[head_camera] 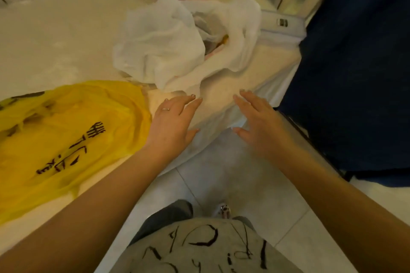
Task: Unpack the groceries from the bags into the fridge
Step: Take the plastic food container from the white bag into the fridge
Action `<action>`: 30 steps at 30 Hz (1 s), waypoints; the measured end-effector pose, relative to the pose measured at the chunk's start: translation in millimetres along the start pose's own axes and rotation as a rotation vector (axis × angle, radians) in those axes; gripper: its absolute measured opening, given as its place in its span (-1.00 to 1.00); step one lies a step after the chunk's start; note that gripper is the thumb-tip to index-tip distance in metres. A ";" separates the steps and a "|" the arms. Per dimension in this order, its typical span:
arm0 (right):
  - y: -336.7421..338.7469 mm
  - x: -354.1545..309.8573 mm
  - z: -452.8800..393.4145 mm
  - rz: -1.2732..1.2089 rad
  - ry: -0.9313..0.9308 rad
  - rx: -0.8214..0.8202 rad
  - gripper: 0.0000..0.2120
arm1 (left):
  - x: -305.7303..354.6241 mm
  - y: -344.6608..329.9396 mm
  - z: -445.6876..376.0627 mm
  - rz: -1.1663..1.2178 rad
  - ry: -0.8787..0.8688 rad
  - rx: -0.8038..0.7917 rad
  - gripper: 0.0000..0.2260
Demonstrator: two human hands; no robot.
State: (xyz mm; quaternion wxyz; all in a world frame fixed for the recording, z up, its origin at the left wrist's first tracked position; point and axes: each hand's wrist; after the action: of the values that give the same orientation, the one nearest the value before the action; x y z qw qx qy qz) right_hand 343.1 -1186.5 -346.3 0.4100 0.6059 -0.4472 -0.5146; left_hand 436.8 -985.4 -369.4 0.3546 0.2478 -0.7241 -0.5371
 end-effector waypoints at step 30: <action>12.3 101.1 -423.9 0.144 1.625 0.015 -0.25 | 26.2 -27.4 -170.9 -0.357 0.591 0.243 -0.39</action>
State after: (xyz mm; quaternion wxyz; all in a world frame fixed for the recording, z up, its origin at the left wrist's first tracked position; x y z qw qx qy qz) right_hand 768.6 -1271.7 -303.7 0.6344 0.7625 -0.0514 0.1161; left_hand 553.0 -1115.9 -359.7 0.4172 0.5550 -0.5944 -0.4056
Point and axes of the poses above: each hand's wrist, its own z-axis away from the middle knuckle, its own y-axis out of the back of the hand, x = y × z, and after that the axes turned 8 degrees about y, right-handed
